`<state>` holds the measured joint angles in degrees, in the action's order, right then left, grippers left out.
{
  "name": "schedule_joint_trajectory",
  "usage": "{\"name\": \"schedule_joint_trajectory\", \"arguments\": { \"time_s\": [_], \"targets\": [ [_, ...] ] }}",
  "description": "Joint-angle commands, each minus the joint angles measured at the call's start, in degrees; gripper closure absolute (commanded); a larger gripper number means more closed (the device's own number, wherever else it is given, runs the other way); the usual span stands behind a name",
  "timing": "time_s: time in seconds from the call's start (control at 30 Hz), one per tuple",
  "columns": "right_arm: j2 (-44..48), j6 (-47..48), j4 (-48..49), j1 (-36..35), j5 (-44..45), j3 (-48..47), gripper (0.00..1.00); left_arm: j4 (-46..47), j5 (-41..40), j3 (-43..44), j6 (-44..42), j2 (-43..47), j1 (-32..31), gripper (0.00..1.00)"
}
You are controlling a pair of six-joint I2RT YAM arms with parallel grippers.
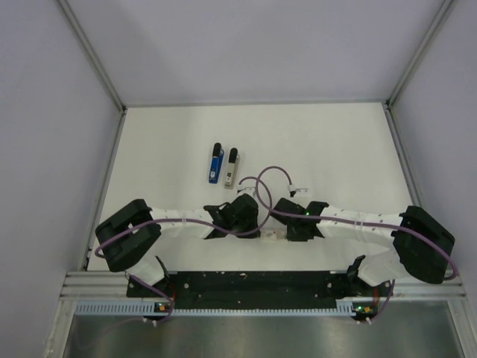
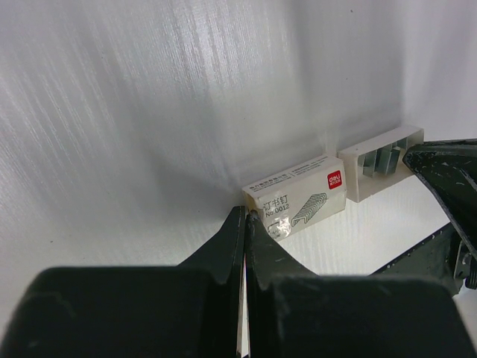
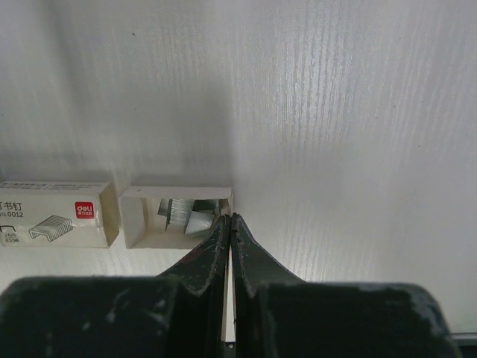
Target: Unload the staples from the stapler
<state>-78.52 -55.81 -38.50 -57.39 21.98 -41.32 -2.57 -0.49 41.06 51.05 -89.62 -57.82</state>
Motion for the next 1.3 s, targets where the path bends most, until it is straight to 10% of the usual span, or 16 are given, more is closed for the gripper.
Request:
{"name": "schedule_joint_trajectory", "arguments": {
  "time_s": [0.0, 1.27],
  "targets": [
    [1.88, -1.40, -0.52, -0.97, 1.66, 0.45, 1.00, 1.16, -0.30, 1.74, -0.60, -0.73, -0.27, 1.00],
    [-1.63, -1.67, 0.97, -2.12, 2.37, -2.89, 1.00, 0.63, -0.39, 2.10, -0.60, -0.73, -0.63, 1.00]
  ]
}}
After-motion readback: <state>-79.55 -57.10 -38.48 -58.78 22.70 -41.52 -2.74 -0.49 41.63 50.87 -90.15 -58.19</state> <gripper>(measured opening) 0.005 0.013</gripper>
